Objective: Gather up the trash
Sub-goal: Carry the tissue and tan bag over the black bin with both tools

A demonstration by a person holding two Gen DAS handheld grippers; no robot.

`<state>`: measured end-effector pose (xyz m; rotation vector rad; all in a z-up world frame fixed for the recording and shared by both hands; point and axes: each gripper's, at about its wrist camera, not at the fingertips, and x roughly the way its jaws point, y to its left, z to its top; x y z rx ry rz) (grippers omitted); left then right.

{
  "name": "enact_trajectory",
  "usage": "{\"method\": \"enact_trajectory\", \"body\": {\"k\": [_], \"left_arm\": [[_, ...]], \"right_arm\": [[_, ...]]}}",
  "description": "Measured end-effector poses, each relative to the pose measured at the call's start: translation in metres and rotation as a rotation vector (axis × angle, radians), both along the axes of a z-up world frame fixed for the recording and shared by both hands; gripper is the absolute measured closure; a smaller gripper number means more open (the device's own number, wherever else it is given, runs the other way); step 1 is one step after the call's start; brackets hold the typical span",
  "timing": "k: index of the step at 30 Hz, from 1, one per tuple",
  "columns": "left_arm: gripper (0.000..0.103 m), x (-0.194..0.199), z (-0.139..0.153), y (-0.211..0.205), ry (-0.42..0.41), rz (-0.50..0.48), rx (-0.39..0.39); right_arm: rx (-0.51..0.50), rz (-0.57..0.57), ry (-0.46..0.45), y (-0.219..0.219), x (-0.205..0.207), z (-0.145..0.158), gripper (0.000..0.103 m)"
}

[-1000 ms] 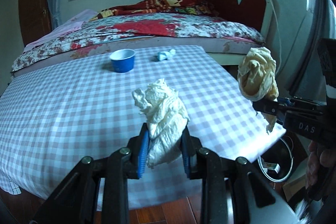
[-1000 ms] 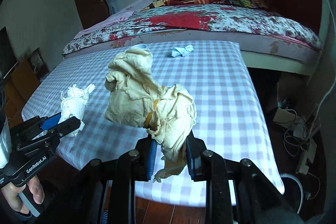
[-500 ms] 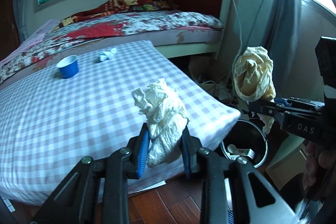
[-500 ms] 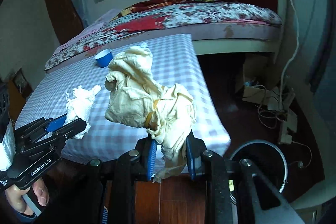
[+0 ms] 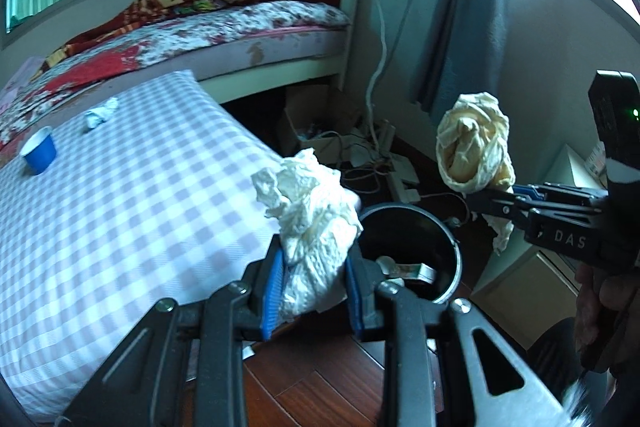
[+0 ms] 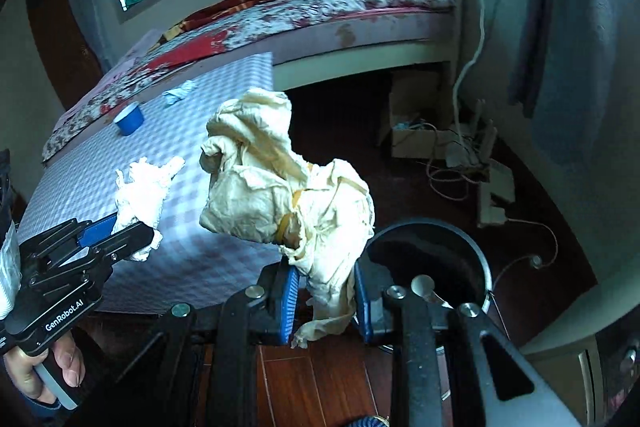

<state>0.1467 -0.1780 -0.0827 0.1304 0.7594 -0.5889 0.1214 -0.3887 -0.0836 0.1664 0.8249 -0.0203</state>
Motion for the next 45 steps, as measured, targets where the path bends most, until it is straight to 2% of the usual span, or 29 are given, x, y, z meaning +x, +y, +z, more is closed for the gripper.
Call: {"method": "enact_trajectory", "body": {"k": [8, 15, 24, 39, 44, 45], "left_arm": [[0.075, -0.012, -0.024, -0.061, 0.068, -0.148, 0.012], [0.075, -0.007, -0.046, -0.097, 0.116, -0.213, 0.037], [0.075, 0.018, -0.091, -0.128, 0.253, -0.246, 0.064], [0.074, 0.049, -0.141, -0.159, 0.333, -0.247, 0.117], [0.074, 0.054, -0.152, -0.163, 0.359, -0.241, 0.108], [0.071, 0.055, -0.154, -0.164, 0.368, -0.248, 0.095]], "right_arm": [[-0.011, -0.073, 0.079, -0.05, -0.021, -0.029, 0.077], [-0.013, -0.111, 0.152, -0.09, -0.027, -0.057, 0.077], [-0.026, -0.082, 0.248, -0.109, -0.003, -0.098, 0.077], [-0.071, 0.004, 0.379, -0.115, 0.041, -0.162, 0.077], [-0.07, 0.021, 0.403, -0.119, 0.046, -0.175, 0.077], [-0.065, 0.031, 0.404, -0.12, 0.047, -0.176, 0.074]]}}
